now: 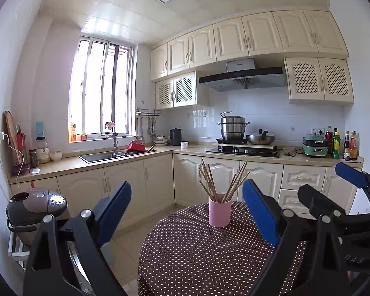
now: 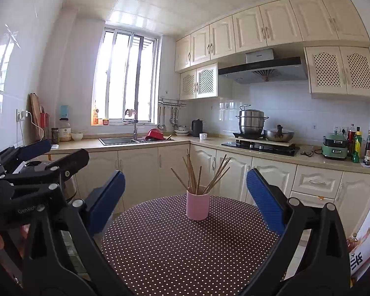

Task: Organize utensils

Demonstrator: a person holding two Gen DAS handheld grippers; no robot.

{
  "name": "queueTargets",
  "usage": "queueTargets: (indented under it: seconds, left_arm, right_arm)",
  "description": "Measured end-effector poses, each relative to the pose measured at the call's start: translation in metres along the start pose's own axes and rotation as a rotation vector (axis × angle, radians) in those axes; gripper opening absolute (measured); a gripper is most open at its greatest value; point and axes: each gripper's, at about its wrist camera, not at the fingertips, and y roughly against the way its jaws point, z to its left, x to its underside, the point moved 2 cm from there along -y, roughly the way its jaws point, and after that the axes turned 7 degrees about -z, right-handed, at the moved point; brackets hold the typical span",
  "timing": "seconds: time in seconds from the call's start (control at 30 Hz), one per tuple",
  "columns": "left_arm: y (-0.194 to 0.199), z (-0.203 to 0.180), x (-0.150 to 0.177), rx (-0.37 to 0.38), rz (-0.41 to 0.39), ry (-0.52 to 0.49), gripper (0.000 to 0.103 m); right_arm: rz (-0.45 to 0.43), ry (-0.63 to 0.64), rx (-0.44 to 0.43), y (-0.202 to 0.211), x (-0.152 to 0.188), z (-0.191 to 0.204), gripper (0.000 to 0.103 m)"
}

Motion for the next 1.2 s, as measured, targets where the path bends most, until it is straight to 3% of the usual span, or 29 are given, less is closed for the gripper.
queueTargets:
  seconds: [1.2]
  left_arm:
    - [-0.008, -0.003, -0.002, -0.009, -0.02, -0.004, 0.09]
  right_arm:
    - [0.012, -0.012, 0.012, -0.002, -0.002, -0.004, 0.097]
